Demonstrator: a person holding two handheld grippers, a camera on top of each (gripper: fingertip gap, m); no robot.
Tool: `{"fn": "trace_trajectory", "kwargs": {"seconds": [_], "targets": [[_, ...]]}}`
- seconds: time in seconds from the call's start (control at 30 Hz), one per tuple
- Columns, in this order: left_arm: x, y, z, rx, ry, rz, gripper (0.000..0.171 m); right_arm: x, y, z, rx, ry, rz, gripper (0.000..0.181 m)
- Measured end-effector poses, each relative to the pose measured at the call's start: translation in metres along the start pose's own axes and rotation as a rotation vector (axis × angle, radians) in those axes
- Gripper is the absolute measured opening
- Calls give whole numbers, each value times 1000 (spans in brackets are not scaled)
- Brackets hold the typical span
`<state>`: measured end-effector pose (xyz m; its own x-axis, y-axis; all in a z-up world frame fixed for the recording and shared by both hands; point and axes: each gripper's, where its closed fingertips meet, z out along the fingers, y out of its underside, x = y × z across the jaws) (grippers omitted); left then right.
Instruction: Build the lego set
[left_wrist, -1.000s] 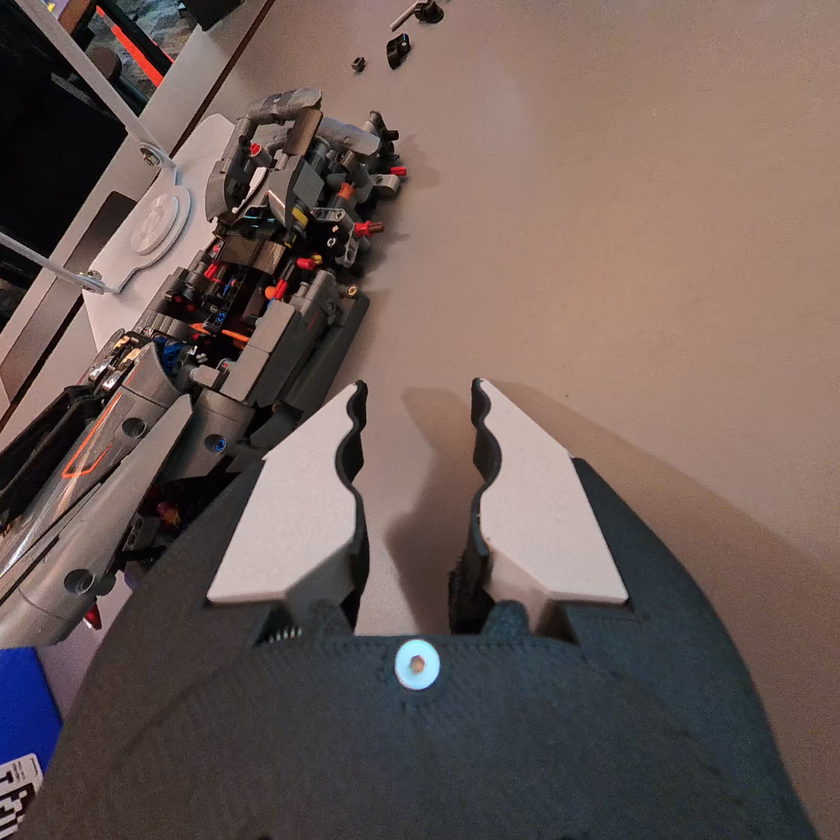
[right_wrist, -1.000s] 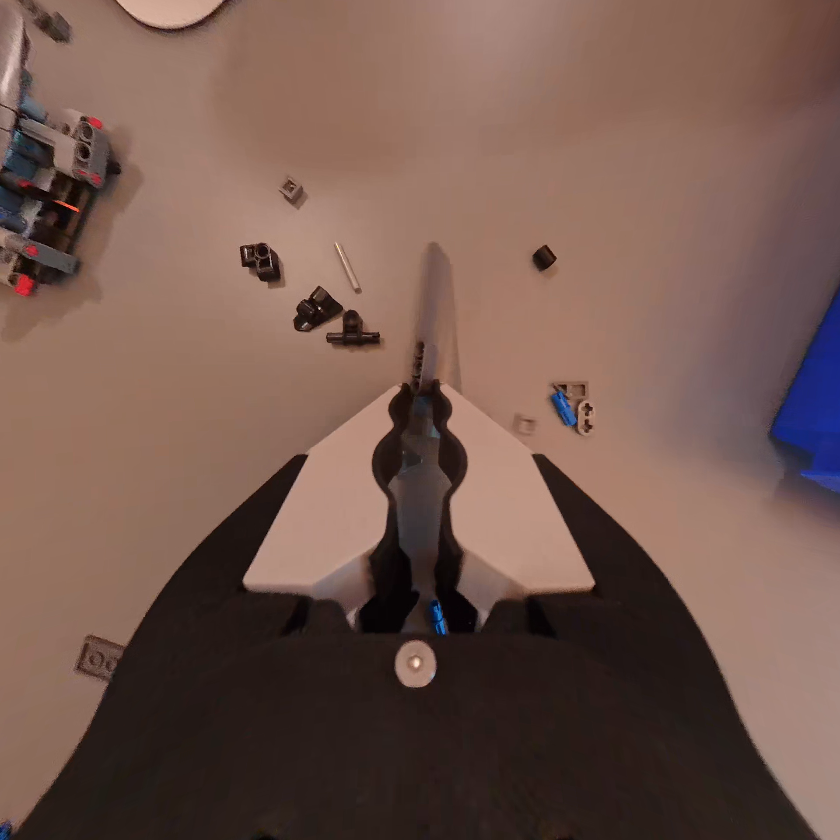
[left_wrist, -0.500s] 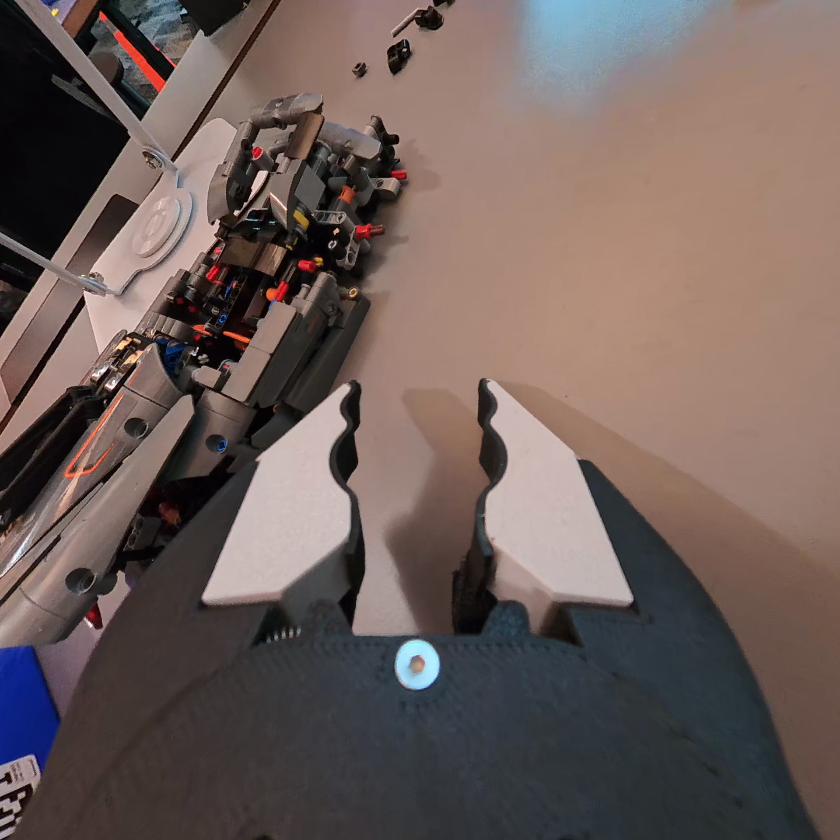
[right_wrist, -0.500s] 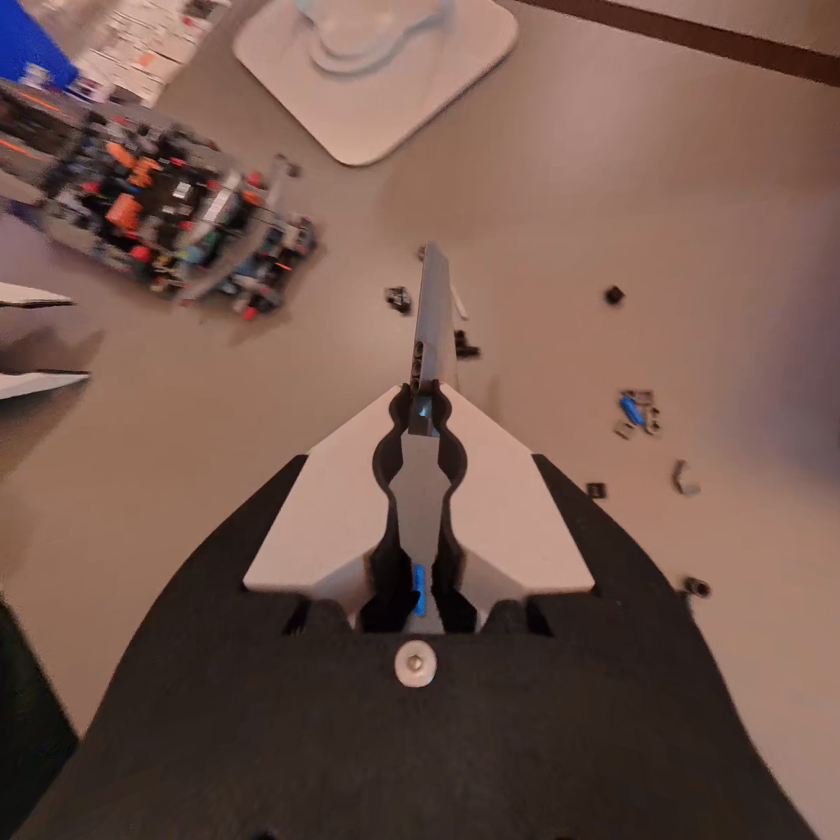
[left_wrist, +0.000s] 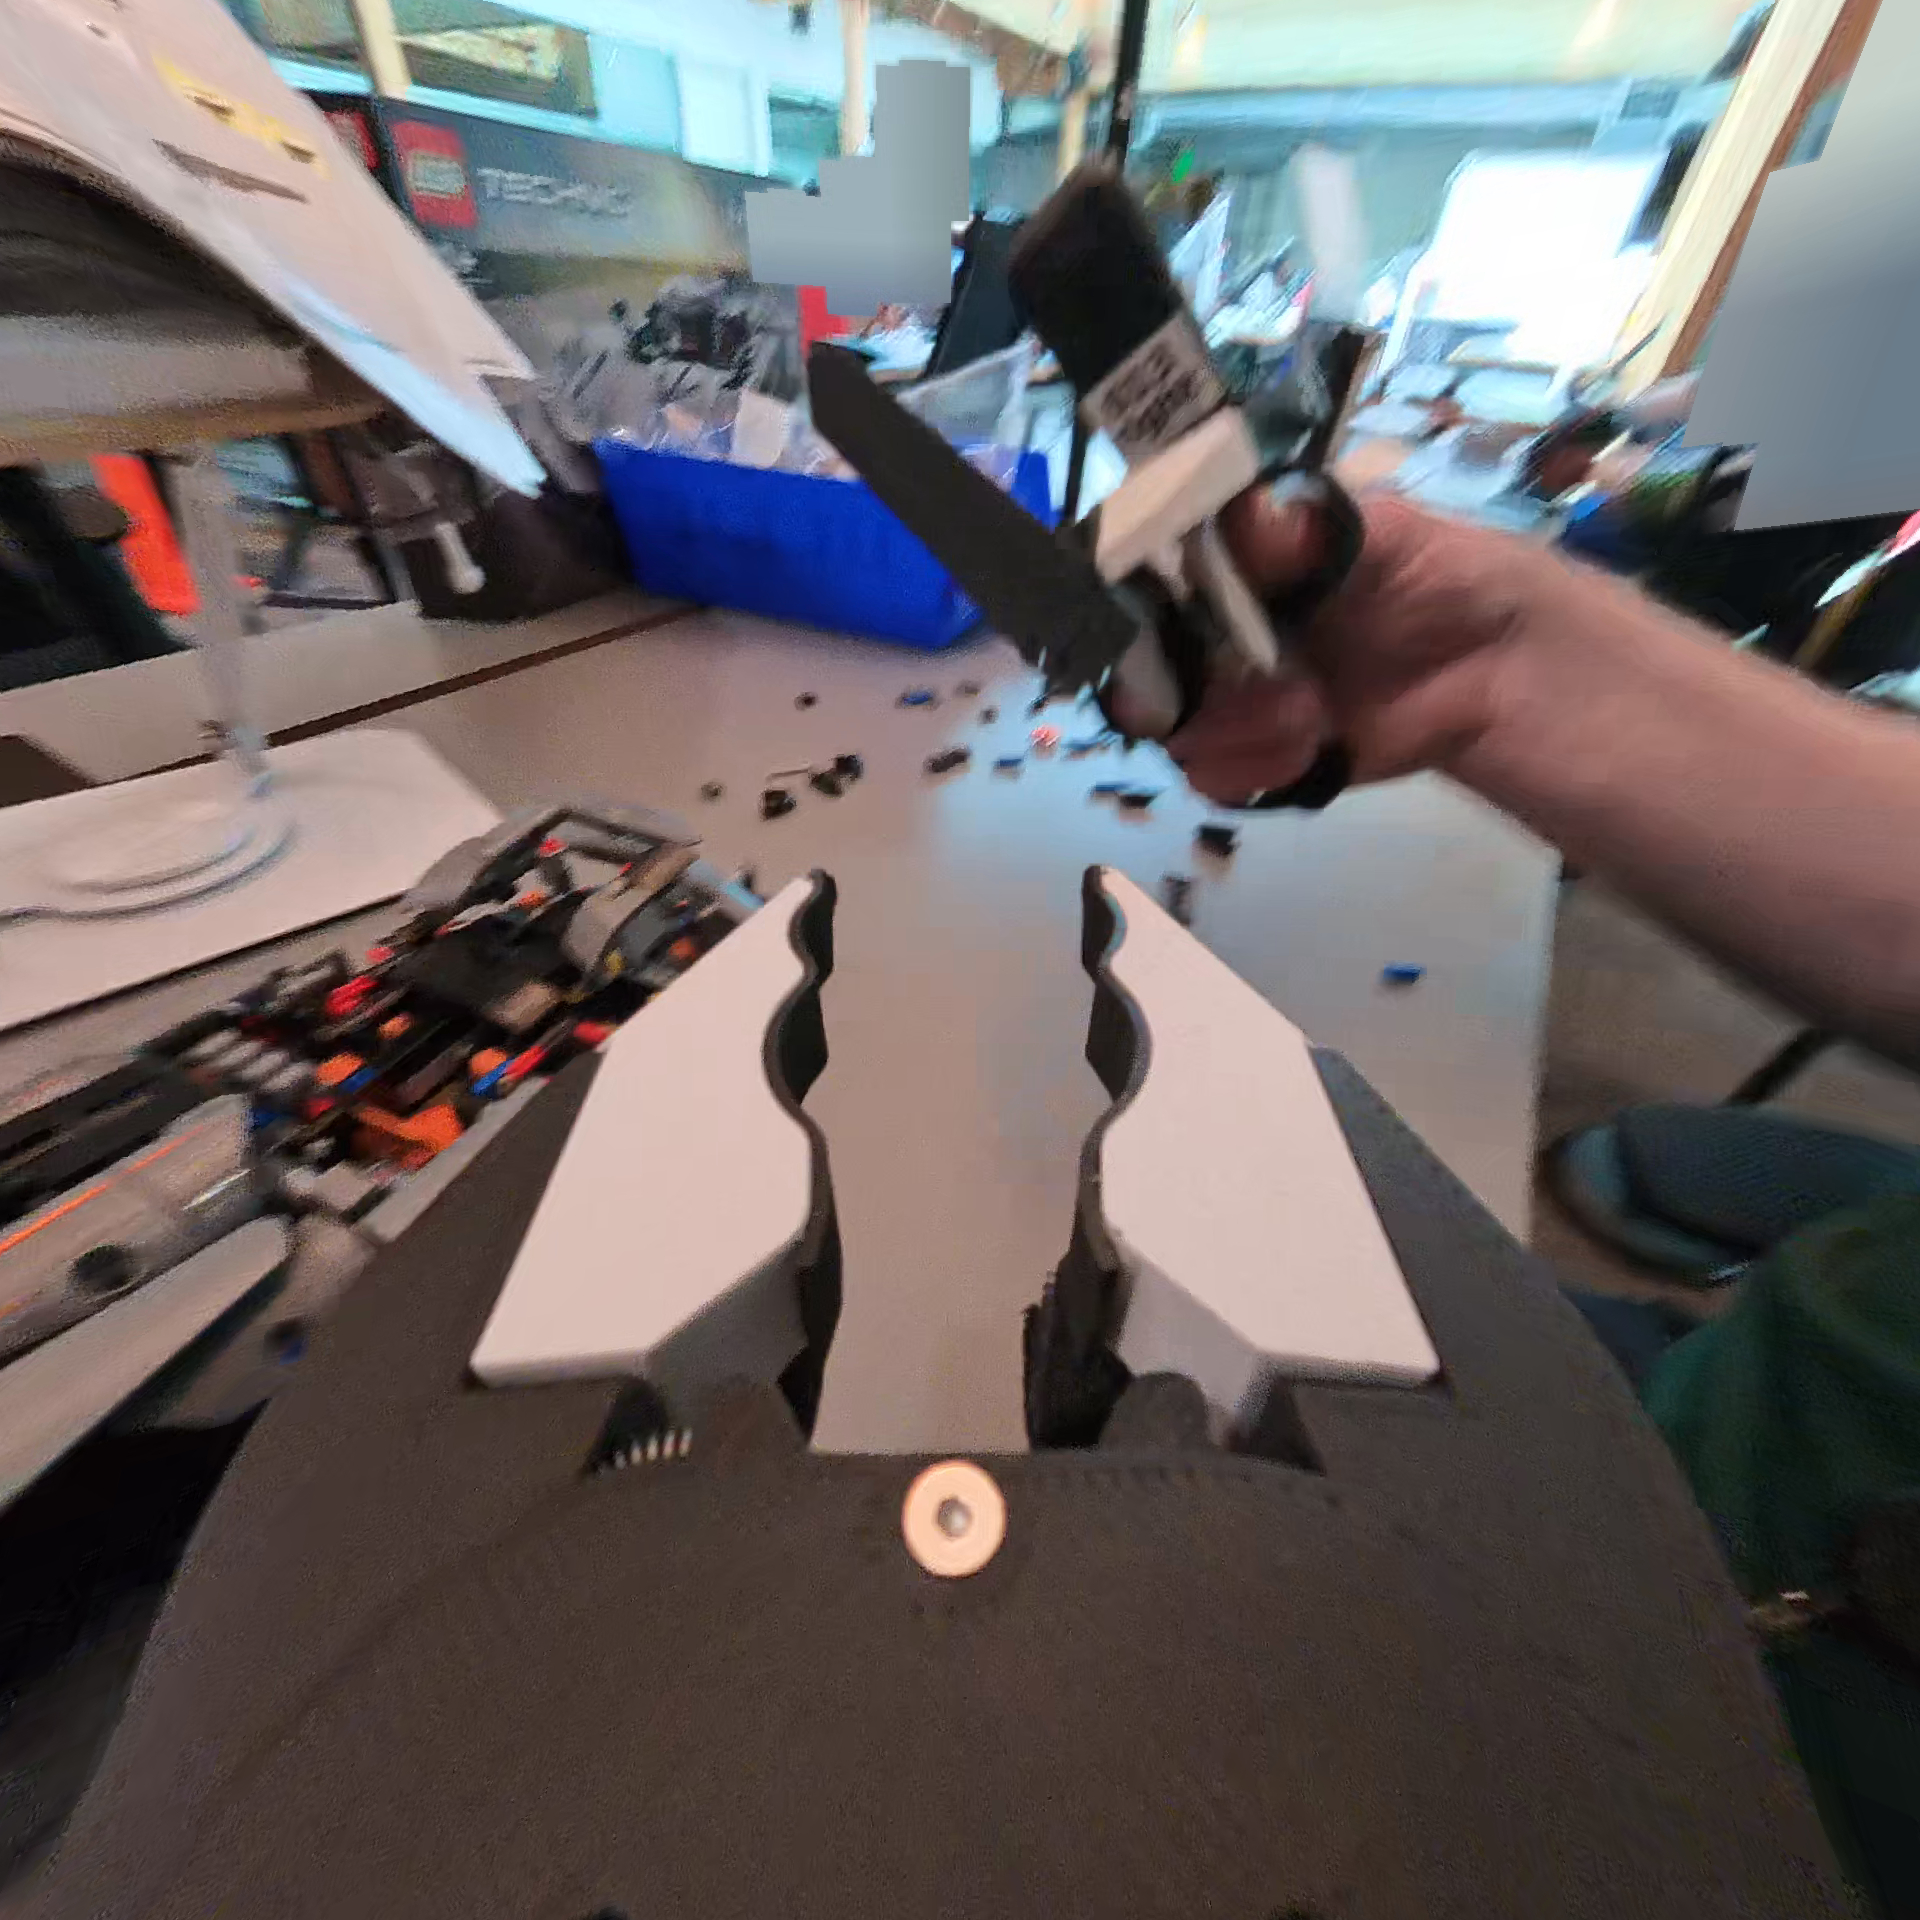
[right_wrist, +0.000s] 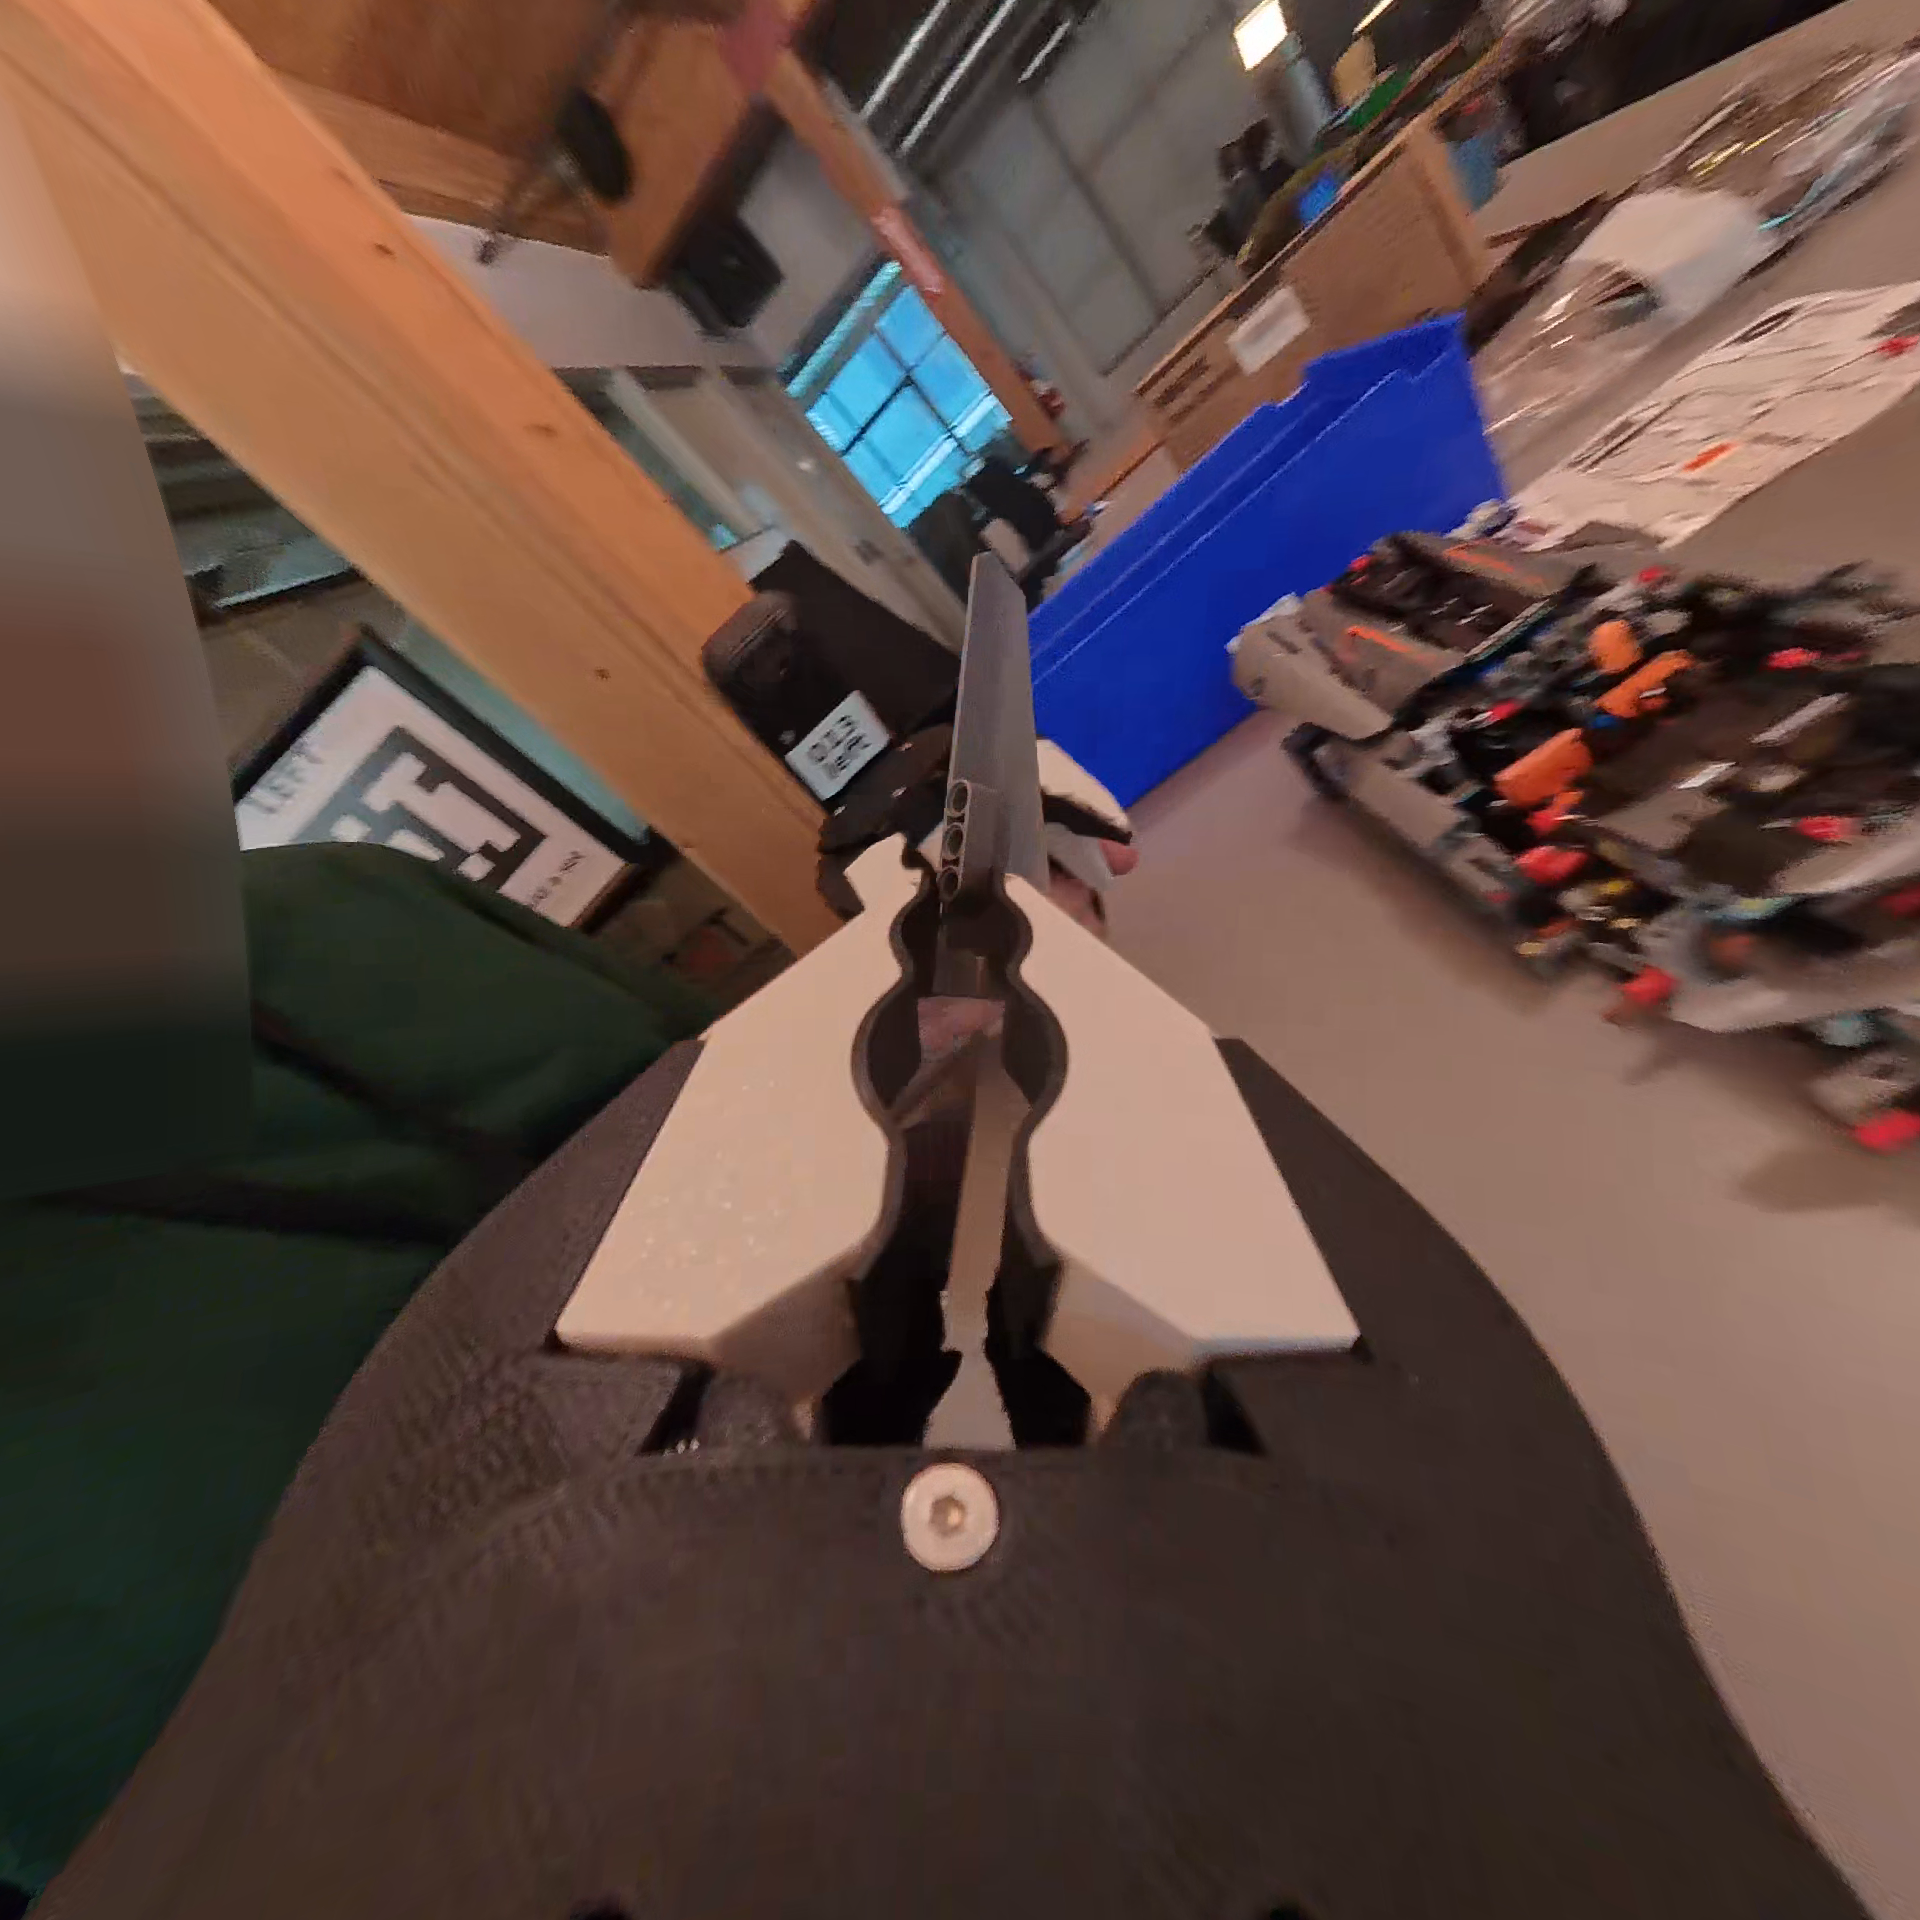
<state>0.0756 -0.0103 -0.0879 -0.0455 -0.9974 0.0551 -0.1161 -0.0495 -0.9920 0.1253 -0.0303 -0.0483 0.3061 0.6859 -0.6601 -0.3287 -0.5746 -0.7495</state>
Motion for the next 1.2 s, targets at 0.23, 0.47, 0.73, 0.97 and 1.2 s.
{"fn": "trace_trajectory", "kwargs": {"seconds": [0.23, 0.47, 0.73, 0.97, 1.2], "targets": [[24, -31, -3, 239, 292, -306, 28, -15, 38, 39, -87, -160, 79, 7], [20, -37, -12, 307, 335, -343, 10, -13, 51, 60, -104, -196, 105, 7], [16, -43, -10, 267, 301, -248, 0, -1, 46, 63, -117, -72, 8, 2], [10, -30, 9, 121, 280, -194, 0, 19, 35, 42, -140, 180, -171, 18], [19, -7, 30, -118, 329, -107, 0, 19, 13, 18, -152, 354, -399, 36]]}}
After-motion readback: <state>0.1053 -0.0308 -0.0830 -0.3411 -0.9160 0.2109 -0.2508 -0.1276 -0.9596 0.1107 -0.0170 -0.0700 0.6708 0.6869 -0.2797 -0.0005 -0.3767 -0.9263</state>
